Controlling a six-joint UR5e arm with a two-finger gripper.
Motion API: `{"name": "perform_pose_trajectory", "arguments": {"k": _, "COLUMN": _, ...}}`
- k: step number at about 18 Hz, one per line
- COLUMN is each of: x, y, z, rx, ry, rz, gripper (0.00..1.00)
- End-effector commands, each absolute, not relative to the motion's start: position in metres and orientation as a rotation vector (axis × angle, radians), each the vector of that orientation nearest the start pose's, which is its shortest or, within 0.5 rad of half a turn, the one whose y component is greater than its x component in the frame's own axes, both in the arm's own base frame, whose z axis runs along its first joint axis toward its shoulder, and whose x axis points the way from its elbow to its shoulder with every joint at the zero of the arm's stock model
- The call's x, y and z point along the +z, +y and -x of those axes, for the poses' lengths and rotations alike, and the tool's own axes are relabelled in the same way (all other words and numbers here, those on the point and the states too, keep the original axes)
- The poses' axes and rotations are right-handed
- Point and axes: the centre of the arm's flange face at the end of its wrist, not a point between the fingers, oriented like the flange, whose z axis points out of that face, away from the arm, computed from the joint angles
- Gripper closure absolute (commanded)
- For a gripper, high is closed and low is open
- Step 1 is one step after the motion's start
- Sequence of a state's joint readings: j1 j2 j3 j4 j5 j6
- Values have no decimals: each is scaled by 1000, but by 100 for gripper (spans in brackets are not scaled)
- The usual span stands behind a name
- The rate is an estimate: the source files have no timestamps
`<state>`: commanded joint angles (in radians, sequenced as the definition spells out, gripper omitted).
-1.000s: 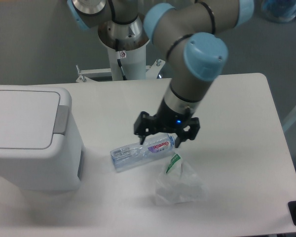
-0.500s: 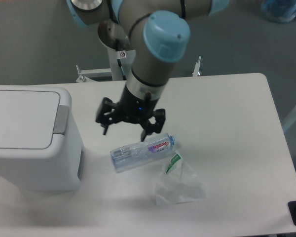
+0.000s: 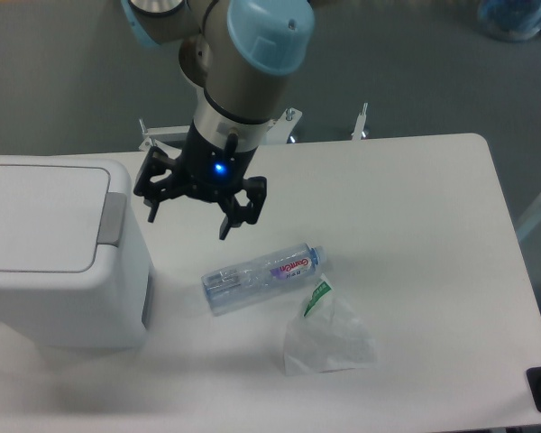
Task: Open the trash can
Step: 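Move the gripper toward the trash can lid's front edge, then push the gripper against the lid edge to flip the lid open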
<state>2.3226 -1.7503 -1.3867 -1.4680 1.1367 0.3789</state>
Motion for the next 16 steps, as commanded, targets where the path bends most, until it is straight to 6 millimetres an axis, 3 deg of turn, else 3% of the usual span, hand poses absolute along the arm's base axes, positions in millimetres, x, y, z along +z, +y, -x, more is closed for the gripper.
{"name": "perform_pose_trajectory", "arguments": {"k": 7, "x": 485, "y": 547, "z": 247, "rx": -476, "ry": -505, "rz": 2778, "gripper": 0}}
{"name": "perform_pose_trajectory", "arguments": {"k": 16, "x": 477, "y": 552, "z": 250, "rx": -479, "ry": -505, "rz": 2783, "gripper": 0}}
